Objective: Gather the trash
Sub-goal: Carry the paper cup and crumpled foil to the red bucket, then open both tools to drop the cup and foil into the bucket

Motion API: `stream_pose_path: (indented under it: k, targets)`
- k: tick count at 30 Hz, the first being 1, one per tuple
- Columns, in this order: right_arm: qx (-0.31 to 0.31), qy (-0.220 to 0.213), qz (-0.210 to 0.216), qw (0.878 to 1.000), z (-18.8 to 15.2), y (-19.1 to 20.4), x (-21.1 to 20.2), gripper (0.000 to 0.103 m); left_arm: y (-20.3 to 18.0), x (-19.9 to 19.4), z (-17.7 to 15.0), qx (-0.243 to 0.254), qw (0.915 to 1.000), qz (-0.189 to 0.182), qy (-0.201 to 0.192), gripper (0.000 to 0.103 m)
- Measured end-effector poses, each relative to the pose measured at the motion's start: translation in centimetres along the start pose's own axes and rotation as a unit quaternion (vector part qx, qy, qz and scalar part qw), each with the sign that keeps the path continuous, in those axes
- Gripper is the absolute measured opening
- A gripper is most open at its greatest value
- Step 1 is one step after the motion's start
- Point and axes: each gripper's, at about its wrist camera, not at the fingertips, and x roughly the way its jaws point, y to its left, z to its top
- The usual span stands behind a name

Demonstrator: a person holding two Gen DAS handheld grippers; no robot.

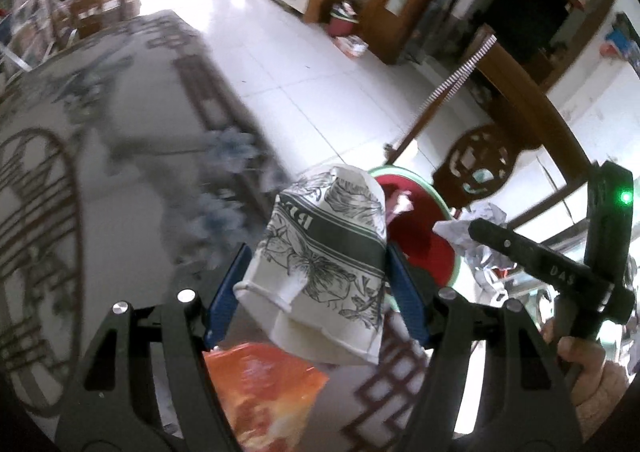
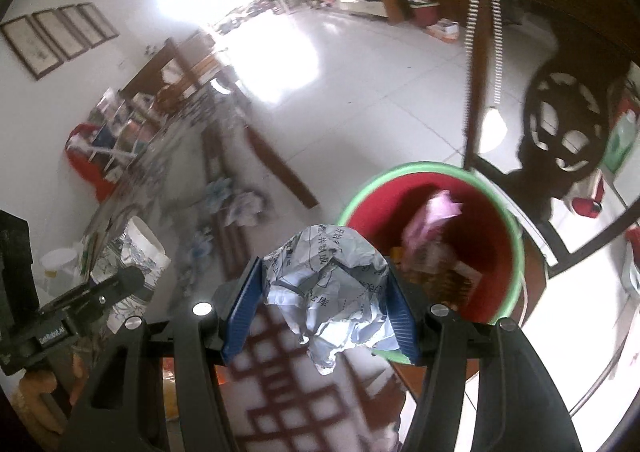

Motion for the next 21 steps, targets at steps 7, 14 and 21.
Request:
stream_pose_path:
  k: [7,14,21]
  targets:
    - [0.043,-0.015,-0.018,0.999,0.8,-4.7,-1.3,0.057,-4.5,2.9,1.4,0.037,0.9983,-0.038,0.023,0.065]
    - [0.055,-0.02,-0.024,0.998,1.3,-6.4,-1.7,0.057,-8.0,4.7,2.7,0.072,0.9952,-0.059,0.029,0.065]
    - [0.07,-0.021,-0.016,0.997,1.8,-6.8,-1.3,0.077,-8.3,5.7,3.1,0.078,0.9943,-0.06,0.041,0.081]
